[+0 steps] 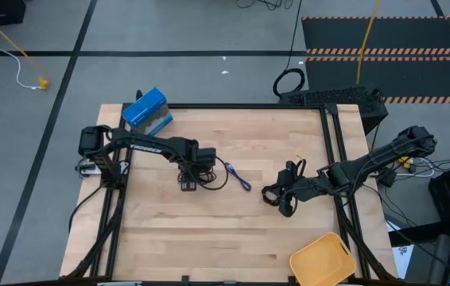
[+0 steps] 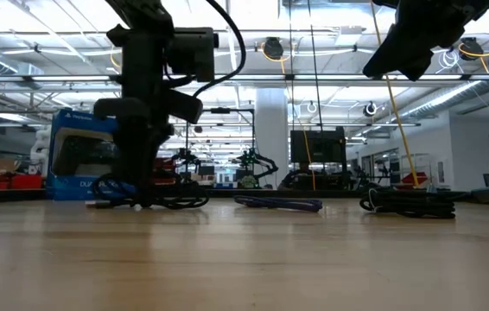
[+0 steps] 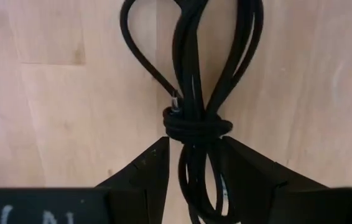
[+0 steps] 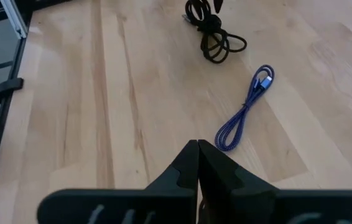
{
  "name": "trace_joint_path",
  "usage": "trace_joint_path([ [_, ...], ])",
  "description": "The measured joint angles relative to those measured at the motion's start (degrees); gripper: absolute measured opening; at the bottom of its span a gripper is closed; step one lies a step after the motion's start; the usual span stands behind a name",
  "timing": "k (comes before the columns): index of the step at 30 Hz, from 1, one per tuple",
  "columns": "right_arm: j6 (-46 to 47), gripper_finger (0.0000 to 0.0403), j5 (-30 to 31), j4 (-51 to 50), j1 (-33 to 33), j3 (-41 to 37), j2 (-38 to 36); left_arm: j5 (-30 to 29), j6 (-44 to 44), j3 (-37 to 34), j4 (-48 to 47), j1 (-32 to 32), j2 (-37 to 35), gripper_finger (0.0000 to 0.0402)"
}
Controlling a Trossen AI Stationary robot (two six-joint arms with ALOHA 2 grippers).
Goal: Pick and place USB-C Cables
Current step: Put the left black charger cable into the yellow bin
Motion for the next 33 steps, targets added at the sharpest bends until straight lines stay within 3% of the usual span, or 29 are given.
trace_joint_path([
  [10,-0.04,0.0,0.0,0.64,0.0,0.0,0.0,3.53,-5.15,-0.15,-0.64,2.18,-0.63,0.0151],
  [23,-2.34,0.0,-0.26,5.35,1.36,0.0,0.0,4.38,-5.65,-5.54,3.77,2.23,-0.61,0.0224],
  [28,-3.02,0.0,-0.17,6.46,1.36,0.0,0.0,4.52,-6.12,-7.91,6.67,2.2,-0.61,0.0208],
  [33,-3.02,0.0,-0.06,6.53,1.36,0.0,-0.01,4.56,-6.14,-8.66,7.05,2.2,-0.61,0.0157],
])
